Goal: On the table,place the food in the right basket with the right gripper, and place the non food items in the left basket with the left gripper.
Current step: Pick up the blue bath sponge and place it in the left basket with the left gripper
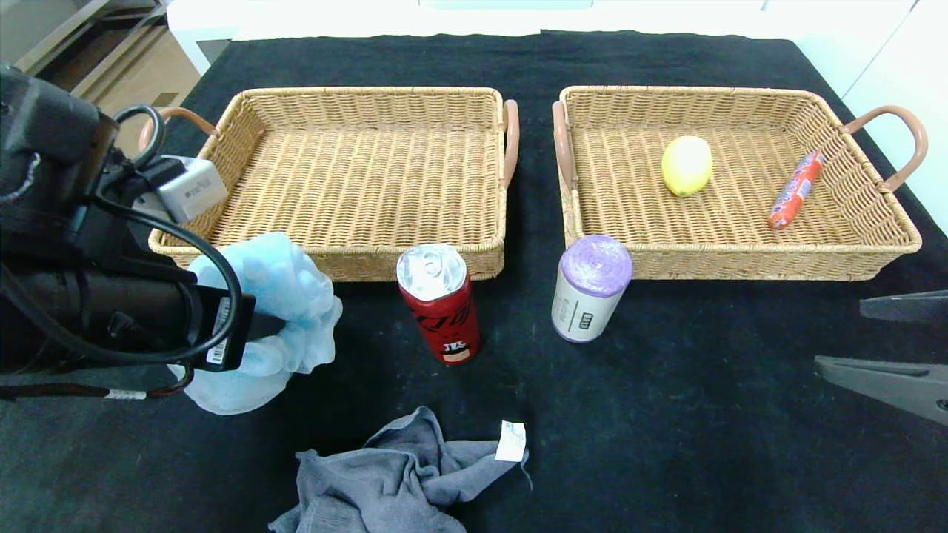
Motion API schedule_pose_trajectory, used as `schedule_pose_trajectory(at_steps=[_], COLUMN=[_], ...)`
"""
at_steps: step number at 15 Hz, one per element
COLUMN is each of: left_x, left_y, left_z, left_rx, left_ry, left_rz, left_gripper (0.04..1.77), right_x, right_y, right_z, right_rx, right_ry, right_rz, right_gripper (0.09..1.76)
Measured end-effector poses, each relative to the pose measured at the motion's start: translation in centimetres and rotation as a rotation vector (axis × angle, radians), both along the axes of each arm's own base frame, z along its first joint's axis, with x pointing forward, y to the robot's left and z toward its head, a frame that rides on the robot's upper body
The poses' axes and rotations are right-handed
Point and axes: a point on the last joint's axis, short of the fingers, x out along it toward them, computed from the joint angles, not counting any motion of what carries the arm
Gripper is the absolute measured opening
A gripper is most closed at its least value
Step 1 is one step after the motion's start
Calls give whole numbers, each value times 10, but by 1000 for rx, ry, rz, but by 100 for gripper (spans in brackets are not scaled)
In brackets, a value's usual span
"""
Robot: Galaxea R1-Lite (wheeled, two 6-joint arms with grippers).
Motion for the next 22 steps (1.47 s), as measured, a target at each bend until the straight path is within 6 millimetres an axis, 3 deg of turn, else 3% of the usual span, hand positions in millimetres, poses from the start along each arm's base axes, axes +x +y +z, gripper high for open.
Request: schedule_pose_trajectory(at_steps=[8,13,17,22], left_x=[-3,7,34,87], left_y=[-1,-4,-4,4], left_z=[63,88,97,89], left_rx=[-142,-180,-178,-141], left_ry=[-191,-277,-335,-412], left_rz=[-95,-122,-90,-53], left_gripper=[68,67,67,66], right_x=[-4,-4,-5,-6], right_y=[-1,-1,-1,-1], right_z=[2,3,4,4], right_rx=[3,4,5,5], right_ry=[-16,-19,-26,-27], right_rz=[0,-2,-3,-4], right_gripper=[171,171,171,171])
